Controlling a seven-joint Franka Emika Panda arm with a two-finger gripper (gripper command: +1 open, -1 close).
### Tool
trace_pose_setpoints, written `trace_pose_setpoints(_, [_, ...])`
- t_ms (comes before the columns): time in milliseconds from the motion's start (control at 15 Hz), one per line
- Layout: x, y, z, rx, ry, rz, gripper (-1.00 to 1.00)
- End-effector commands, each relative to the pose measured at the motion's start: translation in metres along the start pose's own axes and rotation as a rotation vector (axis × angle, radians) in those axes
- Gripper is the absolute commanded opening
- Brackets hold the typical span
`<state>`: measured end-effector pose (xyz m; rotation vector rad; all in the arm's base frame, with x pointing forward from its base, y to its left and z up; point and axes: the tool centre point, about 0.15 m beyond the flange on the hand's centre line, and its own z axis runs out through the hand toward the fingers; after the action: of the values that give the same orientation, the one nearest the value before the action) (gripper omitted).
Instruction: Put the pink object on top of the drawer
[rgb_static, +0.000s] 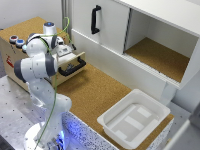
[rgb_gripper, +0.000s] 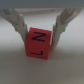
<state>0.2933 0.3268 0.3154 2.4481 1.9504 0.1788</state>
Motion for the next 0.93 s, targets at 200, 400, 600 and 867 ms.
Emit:
trace_pose_setpoints(200, [0.026, 0.014, -0.064, -0.079, -0.138, 0.077, -1.00])
trace_pose_setpoints(400, [0.043, 0.026, -0.081, -0.117, -0.146, 0.080, -1.00])
trace_pose_setpoints(600, [0.063, 0.045, -0.104, -0.164, -0.126, 0.072, -1.00])
trace_pose_setpoints(867, [0.099, 0.065, -0.139, -0.202, -0.076, 0.000, -1.00])
